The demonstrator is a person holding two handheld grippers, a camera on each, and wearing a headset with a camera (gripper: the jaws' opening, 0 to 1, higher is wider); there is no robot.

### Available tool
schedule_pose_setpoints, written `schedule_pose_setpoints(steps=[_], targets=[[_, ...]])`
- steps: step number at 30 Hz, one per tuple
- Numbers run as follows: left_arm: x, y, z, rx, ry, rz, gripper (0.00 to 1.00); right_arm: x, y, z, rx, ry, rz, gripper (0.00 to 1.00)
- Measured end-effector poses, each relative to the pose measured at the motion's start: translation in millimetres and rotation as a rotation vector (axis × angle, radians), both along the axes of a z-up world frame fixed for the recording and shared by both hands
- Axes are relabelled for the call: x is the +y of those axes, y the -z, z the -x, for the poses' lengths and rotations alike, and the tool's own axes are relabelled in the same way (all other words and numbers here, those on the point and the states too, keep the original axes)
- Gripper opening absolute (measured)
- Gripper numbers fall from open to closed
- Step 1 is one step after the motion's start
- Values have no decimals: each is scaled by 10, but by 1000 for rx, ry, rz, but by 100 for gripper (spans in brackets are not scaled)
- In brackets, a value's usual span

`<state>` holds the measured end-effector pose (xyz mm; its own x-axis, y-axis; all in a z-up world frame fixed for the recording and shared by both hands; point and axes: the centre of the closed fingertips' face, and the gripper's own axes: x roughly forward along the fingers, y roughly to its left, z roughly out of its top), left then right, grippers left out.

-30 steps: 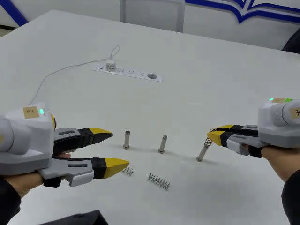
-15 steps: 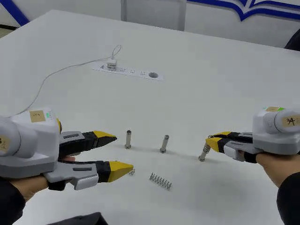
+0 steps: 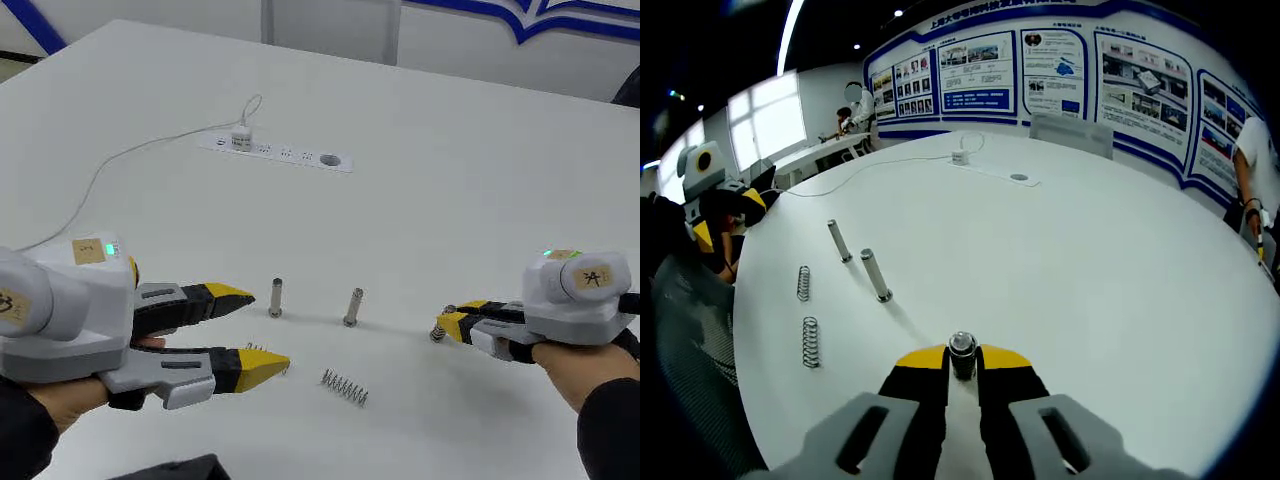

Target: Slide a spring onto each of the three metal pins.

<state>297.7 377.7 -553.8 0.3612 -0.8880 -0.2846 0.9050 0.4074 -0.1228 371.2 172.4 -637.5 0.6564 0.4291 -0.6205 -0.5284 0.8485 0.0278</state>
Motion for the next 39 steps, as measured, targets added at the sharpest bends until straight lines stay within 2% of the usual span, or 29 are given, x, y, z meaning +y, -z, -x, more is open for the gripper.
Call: schedule_pose_setpoints(steps=[7,14,20,30,33,39], targets=[[1,-15,4,-5,1,6,49,-25,88,105,33,5,13,12],[-13,-15,20,-6,10,8,49,65,121,314,59,-17,17,12],[-31,-6,37,-4,21,5,49,345,106,470,70,-86,10,12],[-46,17,60,-1,33,-5,48,1051,-93,557,70,-284,21,12],[-41,18,60,-1,32,-5,48,1249,-65,583,88,-343,47,12],[-38,20,60,-1,31,-7,48,1445,78,608,130,-425,132,12]])
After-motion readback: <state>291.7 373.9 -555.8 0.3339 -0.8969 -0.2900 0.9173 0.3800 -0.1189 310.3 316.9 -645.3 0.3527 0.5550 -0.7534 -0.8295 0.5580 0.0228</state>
